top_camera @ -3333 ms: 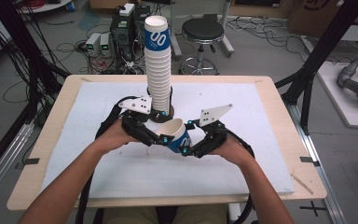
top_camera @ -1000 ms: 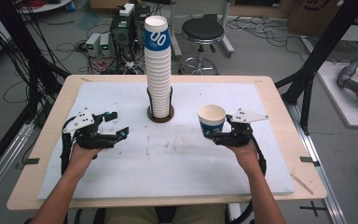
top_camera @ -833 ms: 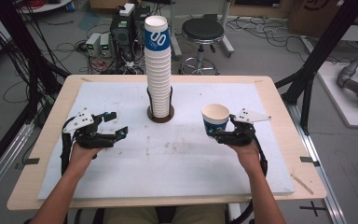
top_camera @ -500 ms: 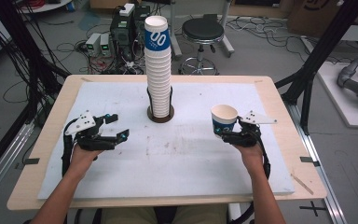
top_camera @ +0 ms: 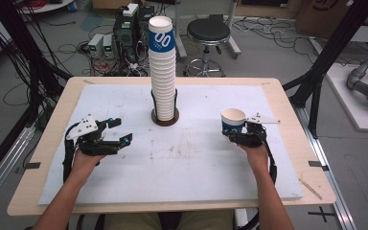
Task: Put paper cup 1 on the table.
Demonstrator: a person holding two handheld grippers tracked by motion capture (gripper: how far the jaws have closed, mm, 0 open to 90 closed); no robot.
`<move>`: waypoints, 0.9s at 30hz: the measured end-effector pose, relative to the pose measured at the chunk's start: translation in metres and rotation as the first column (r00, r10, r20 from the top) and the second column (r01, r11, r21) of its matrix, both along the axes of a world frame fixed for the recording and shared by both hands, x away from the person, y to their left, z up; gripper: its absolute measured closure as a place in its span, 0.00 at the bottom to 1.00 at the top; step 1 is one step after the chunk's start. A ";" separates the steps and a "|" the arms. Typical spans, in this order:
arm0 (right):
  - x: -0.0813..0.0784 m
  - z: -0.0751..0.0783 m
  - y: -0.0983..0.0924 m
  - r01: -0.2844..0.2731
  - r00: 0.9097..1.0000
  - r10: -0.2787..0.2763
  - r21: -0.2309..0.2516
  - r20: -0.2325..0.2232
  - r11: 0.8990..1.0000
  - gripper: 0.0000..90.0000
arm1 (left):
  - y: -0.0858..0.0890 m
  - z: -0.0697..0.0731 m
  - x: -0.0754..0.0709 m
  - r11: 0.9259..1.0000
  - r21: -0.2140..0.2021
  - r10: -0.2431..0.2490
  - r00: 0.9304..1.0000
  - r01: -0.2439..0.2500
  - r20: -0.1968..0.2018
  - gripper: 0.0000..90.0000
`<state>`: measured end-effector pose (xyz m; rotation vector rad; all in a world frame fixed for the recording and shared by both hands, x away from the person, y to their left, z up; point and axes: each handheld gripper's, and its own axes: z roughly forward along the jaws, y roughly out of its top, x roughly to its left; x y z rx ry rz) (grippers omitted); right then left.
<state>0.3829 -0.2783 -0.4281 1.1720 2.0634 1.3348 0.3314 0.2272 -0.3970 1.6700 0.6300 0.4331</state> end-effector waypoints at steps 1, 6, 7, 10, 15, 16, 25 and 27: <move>0.002 -0.002 0.001 -0.002 1.000 0.002 -0.011 -0.007 1.000 0.30 | 0.000 0.000 0.000 1.000 -0.002 0.003 1.000 -0.003 0.000 0.24; 0.007 -0.011 0.006 -0.016 0.998 0.013 -0.054 -0.058 0.998 0.29 | 0.000 -0.002 0.002 1.000 -0.001 0.001 1.000 -0.001 -0.006 0.24; 0.007 -0.012 0.005 -0.015 0.998 0.012 -0.046 -0.060 0.999 0.29 | 0.000 -0.002 0.002 1.000 0.001 0.002 1.000 -0.002 -0.007 0.24; 0.005 -0.011 0.003 -0.020 0.998 0.017 -0.048 -0.067 0.999 0.28 | 0.000 -0.002 0.002 1.000 0.004 0.002 1.000 -0.002 -0.006 0.24; -0.004 -0.013 -0.004 -0.037 0.997 0.032 -0.068 -0.076 0.997 0.23 | 0.002 -0.002 0.002 1.000 0.003 0.006 1.000 -0.006 -0.011 0.24; -0.004 -0.013 -0.004 -0.037 0.997 0.032 -0.068 -0.076 0.997 0.23 | 0.002 -0.002 0.002 1.000 0.004 0.006 1.000 -0.005 -0.011 0.24; -0.010 -0.015 -0.006 -0.070 0.990 0.060 -0.071 -0.124 0.995 0.22 | -0.001 -0.003 0.003 1.000 0.007 0.003 1.000 -0.003 -0.017 0.24; -0.013 -0.014 -0.008 -0.069 0.989 0.057 -0.082 -0.134 0.994 0.22 | -0.002 -0.003 0.004 1.000 0.005 0.006 1.000 -0.006 -0.020 0.24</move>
